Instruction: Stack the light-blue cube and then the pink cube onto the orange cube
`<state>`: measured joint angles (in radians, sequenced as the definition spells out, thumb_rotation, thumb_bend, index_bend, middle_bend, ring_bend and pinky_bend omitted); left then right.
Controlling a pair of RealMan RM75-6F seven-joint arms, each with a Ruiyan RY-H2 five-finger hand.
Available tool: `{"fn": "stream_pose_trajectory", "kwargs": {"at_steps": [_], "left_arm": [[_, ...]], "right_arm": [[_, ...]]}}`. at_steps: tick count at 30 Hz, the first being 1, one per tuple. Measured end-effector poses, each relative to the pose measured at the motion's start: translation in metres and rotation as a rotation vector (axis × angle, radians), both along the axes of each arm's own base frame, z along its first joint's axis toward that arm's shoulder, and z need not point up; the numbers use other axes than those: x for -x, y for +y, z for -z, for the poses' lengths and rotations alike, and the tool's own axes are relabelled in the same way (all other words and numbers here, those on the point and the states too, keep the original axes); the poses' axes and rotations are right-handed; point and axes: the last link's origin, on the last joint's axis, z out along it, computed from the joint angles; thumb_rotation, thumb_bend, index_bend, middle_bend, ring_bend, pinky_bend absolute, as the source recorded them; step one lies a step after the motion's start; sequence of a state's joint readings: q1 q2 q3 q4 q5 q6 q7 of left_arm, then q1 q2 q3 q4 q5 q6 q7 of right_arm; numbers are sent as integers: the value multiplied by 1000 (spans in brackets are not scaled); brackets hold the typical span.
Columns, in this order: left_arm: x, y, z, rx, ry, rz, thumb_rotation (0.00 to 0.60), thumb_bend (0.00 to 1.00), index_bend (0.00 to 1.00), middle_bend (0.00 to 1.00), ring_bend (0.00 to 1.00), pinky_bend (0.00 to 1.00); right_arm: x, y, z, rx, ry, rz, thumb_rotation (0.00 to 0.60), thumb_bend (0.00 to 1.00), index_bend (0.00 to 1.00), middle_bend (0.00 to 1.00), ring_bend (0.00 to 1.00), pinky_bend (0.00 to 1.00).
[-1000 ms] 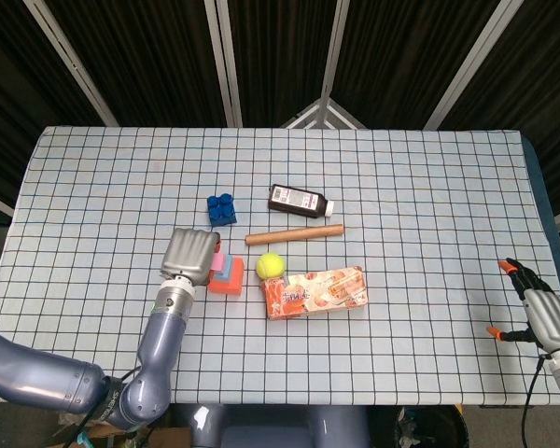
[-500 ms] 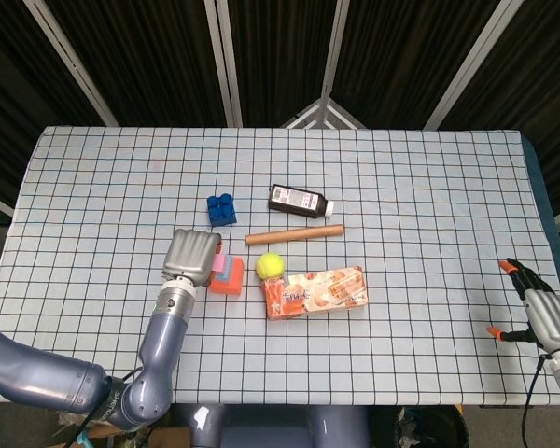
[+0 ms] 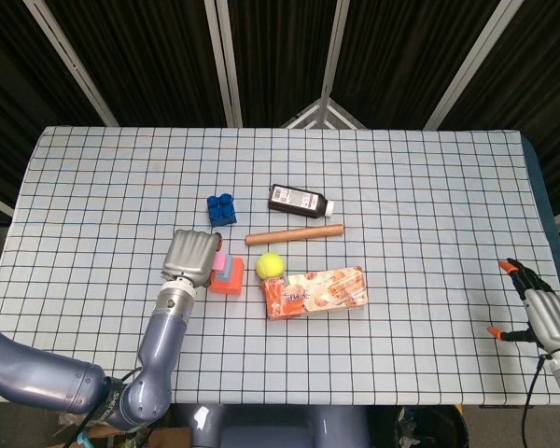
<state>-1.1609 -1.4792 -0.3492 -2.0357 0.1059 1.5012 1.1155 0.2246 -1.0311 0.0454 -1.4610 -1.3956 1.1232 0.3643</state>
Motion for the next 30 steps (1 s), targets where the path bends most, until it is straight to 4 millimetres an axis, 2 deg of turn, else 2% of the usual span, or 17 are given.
{"fn": "stream_pose_trajectory", "kwargs": {"at_steps": [11,17,20,23,26,30], "left_arm": [[-1,-4,-1,10,23,27,600,203,213,771,753,838],[-1,-14,-21,-3,26,47,600,203,206,763,737,824],[2,-23,-41,-22,7,57,600,203,213,708,662,754],[14,-32,-64,-55,-38,60,600,203,216,588,520,618],[36,-36,-80,-95,-71,63,600,204,208,461,392,493],[83,-53,-98,-117,-89,57,600,204,165,314,249,344]], "right_arm": [[0,0,-1,0,2,2,600,129,0,15,60,156],[0,1,-1,1,-1,6,600,129,0,15,60,156],[0,1,-2,6,-3,3,600,129,0,15,60,156],[-2,3,-3,8,-4,-4,600,128,0,15,60,156],[-3,3,-2,5,2,-6,600,129,0,15,60,156],[-4,3,-1,6,12,-9,600,129,0,15,60,156]]}}
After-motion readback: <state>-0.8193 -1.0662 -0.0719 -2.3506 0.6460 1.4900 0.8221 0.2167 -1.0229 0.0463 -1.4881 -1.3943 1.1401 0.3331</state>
